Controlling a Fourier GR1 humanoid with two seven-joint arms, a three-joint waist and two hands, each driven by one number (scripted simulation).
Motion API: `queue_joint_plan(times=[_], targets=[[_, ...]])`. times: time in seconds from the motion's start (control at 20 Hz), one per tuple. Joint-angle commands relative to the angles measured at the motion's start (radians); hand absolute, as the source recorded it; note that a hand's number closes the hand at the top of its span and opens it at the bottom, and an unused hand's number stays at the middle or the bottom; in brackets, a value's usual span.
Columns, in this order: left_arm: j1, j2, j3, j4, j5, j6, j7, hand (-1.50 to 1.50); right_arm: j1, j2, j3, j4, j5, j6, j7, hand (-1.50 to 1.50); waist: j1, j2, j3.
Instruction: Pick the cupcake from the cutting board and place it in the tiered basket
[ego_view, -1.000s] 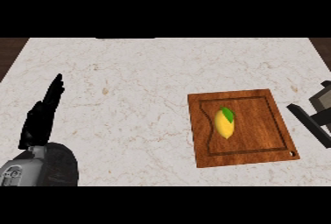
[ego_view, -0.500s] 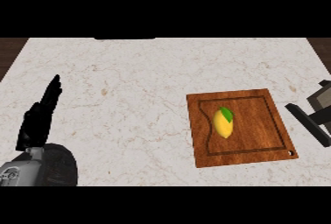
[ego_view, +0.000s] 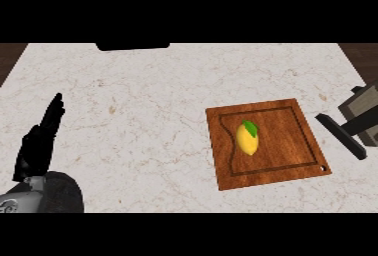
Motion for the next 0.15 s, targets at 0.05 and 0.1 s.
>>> queue_joint_plan(times=[0.05, 0.1], targets=[[0.031, 0.007, 0.026, 0.002, 0.016, -0.001, -0.021, 0.0, 0.095, -0.01, -0.124, -0.237, -0.069, 0.162, 0.164, -1.5, -0.023, -0.006, 0.001], [0.031, -0.007, 0.013, -0.009, -0.003, 0.019, -0.001, 0.0, 0.109, -0.003, -0.15, -0.274, -0.087, 0.187, 0.165, -1.5, -0.027, -0.008, 0.002]])
